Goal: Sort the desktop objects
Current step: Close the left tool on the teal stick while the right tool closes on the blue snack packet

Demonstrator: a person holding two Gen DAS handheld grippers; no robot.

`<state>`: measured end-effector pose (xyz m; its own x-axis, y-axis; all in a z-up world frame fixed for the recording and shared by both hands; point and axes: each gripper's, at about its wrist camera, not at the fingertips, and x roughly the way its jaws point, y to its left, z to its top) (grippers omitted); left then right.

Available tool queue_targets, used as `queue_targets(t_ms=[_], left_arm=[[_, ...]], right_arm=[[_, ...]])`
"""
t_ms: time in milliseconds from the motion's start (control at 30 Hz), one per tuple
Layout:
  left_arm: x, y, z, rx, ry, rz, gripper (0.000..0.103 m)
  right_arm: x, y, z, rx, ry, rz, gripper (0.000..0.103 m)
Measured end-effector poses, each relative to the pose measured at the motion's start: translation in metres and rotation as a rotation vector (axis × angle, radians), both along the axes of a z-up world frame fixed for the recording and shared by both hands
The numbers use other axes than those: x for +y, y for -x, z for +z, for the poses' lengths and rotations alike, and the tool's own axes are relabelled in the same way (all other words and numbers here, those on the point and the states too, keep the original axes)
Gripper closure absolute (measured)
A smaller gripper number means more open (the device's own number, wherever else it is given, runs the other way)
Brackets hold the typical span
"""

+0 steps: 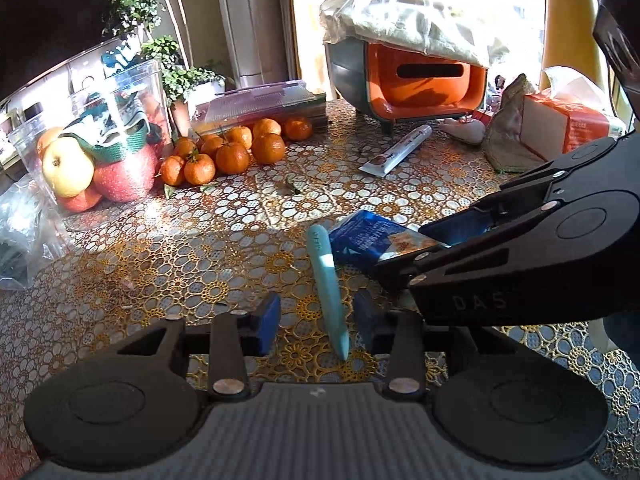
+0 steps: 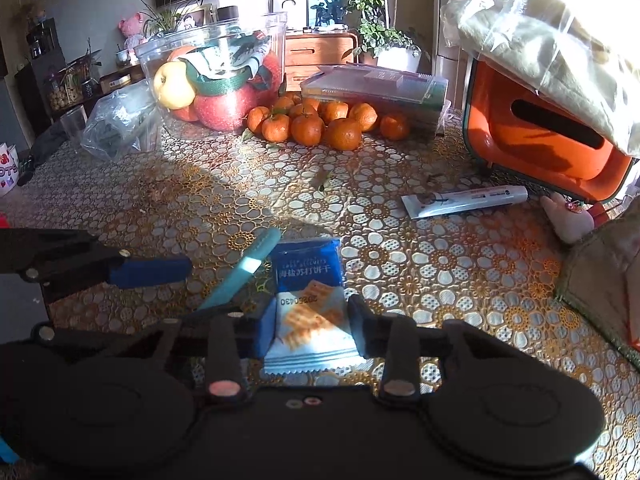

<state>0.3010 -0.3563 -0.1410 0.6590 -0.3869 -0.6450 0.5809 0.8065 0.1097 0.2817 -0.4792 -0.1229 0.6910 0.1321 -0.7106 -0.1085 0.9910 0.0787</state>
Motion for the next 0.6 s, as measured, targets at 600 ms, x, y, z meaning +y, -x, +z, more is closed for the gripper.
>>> queue_targets(t_ms=[600], left_arm=[[0.011, 0.010, 0.006, 0.027, 0.038, 0.008, 0.094]], right_arm=[[-0.004, 0.014, 0.008, 0.011, -0.024, -0.060, 0.067]])
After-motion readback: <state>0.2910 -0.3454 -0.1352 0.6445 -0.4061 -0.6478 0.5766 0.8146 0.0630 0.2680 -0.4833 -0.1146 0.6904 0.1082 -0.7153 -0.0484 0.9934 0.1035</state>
